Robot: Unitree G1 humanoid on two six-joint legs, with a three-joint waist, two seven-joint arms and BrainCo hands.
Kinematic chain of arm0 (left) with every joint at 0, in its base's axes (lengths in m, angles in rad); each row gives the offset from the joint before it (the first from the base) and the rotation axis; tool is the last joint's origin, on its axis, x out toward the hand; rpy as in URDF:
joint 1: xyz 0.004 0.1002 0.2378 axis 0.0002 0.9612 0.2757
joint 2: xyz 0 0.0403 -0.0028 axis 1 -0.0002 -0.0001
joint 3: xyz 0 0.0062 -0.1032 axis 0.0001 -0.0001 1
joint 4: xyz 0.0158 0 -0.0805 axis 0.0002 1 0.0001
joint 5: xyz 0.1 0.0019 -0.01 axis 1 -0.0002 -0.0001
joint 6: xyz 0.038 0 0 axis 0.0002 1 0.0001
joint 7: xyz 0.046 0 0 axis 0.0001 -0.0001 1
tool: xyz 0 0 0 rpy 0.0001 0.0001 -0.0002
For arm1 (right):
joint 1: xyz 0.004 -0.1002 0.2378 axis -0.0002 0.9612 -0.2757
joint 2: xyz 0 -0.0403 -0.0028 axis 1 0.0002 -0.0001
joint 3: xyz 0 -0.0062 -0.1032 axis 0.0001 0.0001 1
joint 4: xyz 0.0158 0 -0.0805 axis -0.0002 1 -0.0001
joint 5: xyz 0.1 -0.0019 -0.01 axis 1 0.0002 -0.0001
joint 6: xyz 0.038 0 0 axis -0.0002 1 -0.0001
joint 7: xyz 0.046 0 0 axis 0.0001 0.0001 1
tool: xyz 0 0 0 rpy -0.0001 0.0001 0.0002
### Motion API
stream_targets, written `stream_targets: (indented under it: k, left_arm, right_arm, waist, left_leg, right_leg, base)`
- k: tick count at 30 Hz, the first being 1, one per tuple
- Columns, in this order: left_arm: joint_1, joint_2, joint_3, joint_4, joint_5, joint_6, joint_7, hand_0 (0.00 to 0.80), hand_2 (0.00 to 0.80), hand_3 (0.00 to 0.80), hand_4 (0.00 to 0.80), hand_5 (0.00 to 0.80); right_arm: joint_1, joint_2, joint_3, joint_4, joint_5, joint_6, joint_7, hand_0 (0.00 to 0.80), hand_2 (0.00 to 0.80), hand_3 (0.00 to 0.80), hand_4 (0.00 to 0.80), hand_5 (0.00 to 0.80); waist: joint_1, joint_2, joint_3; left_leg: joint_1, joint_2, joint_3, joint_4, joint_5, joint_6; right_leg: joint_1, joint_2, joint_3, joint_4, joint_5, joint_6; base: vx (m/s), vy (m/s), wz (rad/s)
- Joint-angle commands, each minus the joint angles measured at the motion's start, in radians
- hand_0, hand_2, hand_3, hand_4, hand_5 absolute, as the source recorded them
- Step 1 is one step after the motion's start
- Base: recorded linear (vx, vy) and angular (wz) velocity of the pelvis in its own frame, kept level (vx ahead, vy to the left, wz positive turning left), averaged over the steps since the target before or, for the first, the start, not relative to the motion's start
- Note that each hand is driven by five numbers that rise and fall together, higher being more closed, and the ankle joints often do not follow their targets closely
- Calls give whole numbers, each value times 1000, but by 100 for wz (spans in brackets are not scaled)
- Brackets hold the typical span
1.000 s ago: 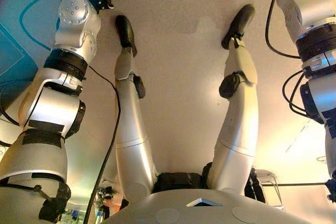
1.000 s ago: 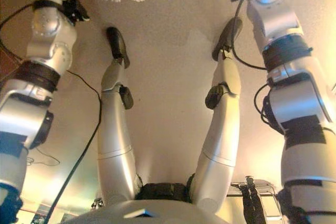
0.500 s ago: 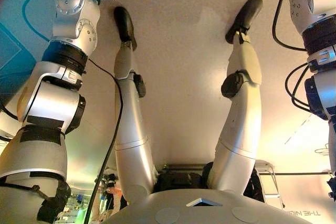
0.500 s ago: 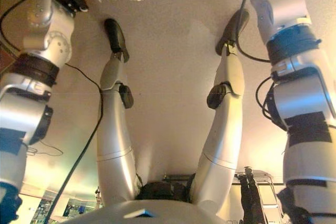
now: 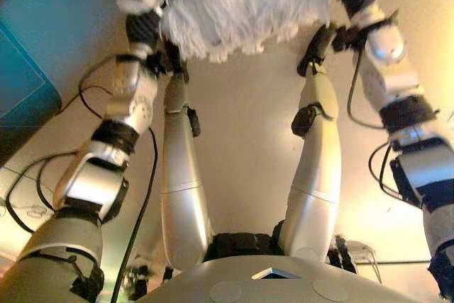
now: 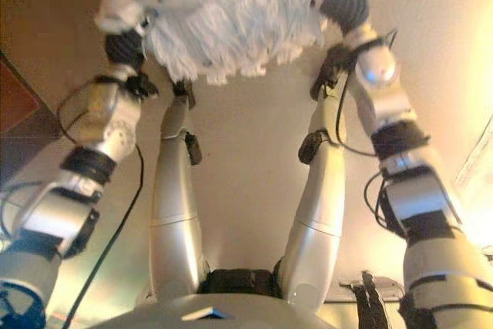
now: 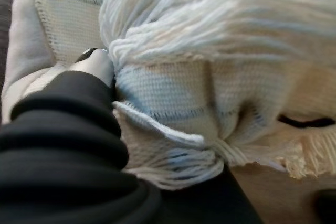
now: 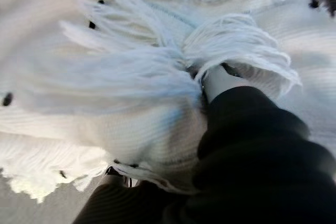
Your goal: Pick up the cushion and take it to the sofa
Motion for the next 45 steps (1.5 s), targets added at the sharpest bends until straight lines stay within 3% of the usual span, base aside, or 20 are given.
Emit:
stream_targets:
  k: [1, 4, 8, 10, 13, 19, 24, 27, 31, 34, 39, 43, 44, 45]
  left_arm:
    - [18, -66, 23, -228, 77, -132, -39, 800, 800, 800, 800, 800]
    - [103, -74, 25, -327, 117, -116, -62, 800, 800, 800, 800, 800]
    - [172, -79, 28, -421, 119, -65, -94, 800, 800, 800, 800, 800]
    - [222, -62, 42, -466, 86, -31, -115, 800, 800, 800, 800, 800]
    - [308, -38, 74, -512, 81, -17, -149, 800, 800, 800, 800, 800]
    - [480, -40, 174, -624, 125, -38, -204, 800, 800, 800, 800, 800]
    - [615, -81, 247, -764, 104, -5, -271, 800, 800, 800, 800, 800]
    - [650, -82, 252, -818, 108, 1, -293, 800, 800, 800, 800, 800]
    - [658, -61, 238, -845, 114, 31, -296, 800, 800, 800, 800, 800]
    - [658, -39, 213, -842, 102, 59, -301, 800, 800, 800, 800, 800]
    - [675, -55, 183, -849, 67, 57, -246, 800, 800, 800, 800, 800]
    - [696, -61, 186, -851, 54, 53, -200, 800, 800, 800, 800, 800]
    - [711, -61, 186, -857, 53, 49, -187, 800, 800, 800, 800, 800]
    - [716, -62, 188, -859, 51, 52, -183, 800, 800, 800, 800, 800]
  right_arm:
    - [47, 32, 0, -241, -102, -145, -33, 800, 800, 800, 800, 800]
    - [172, 38, -25, -328, -137, -151, -56, 800, 800, 800, 800, 800]
    - [286, 44, -79, -405, -146, -125, -51, 800, 800, 800, 800, 800]
    - [370, 42, -109, -451, -128, -112, -46, 800, 800, 800, 800, 800]
    - [504, 55, -151, -491, -144, -143, -26, 800, 800, 800, 800, 800]
    - [695, 107, -216, -639, -195, -201, 7, 800, 800, 800, 800, 800]
    - [798, 151, -260, -785, -202, -155, 30, 800, 800, 800, 800, 800]
    - [827, 169, -261, -848, -184, -140, 27, 800, 800, 800, 800, 800]
    - [827, 174, -235, -898, -189, -128, -12, 800, 800, 800, 800, 800]
    - [835, 165, -213, -912, -185, -109, -70, 800, 800, 800, 800, 800]
    - [816, 149, -188, -884, -143, -94, -44, 800, 800, 800, 800, 800]
    - [798, 102, -189, -873, -131, -59, -41, 800, 800, 800, 800, 800]
    - [804, 85, -202, -876, -105, -55, -28, 800, 800, 800, 800, 800]
    - [809, 82, -207, -877, -98, -54, -25, 800, 800, 800, 800, 800]
  waist:
    - [-6, 3, -6]
    - [0, -9, -6]
    - [10, -9, -6]
    - [13, -11, -51]
    - [19, -22, -116]
    - [29, -36, -235]
    - [47, -36, -342]
    - [55, -38, -366]
    - [53, -44, -383]
    - [21, -46, -388]
    - [13, -51, -410]
    - [8, -74, -394]
    - [8, -92, -377]
    - [9, -96, -372]
  left_leg:
    - [135, 53, -47, -95, 72, 10]
    - [307, 40, -19, -120, 52, 25]
    - [494, 38, -15, -162, 26, 46]
    - [555, 37, -5, -169, 8, 59]
    - [642, 33, 7, -181, -13, 75]
    - [820, 16, 14, -225, -44, 102]
    - [978, 12, 45, -316, -52, 113]
    - [1039, 9, 61, -360, -53, 121]
    - [1088, -6, 65, -393, -51, 142]
    - [1119, -6, 40, -405, -46, 159]
    - [1183, 35, 58, -465, -15, 137]
    - [1157, 53, 71, -314, -56, 130]
    - [1116, 45, 78, -198, -74, 141]
    - [1098, 39, 78, -164, -77, 147]
  right_leg:
    - [128, -58, 44, -61, 31, 124]
    - [297, -63, 18, -74, 15, 133]
    - [459, -69, 12, -86, -6, 135]
    - [523, -77, -2, -92, -14, 135]
    - [635, -82, -22, -115, -18, 135]
    - [887, -84, -73, -208, -26, 135]
    - [1076, -86, -128, -304, -24, 135]
    - [1142, -90, -146, -337, -13, 135]
    - [1188, -63, -127, -326, -41, 135]
    - [1195, 23, -26, -309, -114, 108]
    - [1250, 105, -10, -336, -166, 60]
    - [1248, 137, 13, -329, -174, 12]
    - [1244, 143, 17, -319, -166, -6]
    - [1242, 146, 17, -316, -165, -12]
  base:
    - [-48, -8, 1]
    - [-30, -31, 7]
    - [43, -45, 6]
    - [114, -47, 10]
    - [148, -52, 16]
    - [193, -11, 16]
    - [289, 89, 7]
    - [156, 66, -4]
    - [90, -40, 2]
    - [95, -142, 15]
    - [41, -227, 26]
    - [-6, -290, -8]
    - [-8, -282, -20]
    - [8, -295, -23]
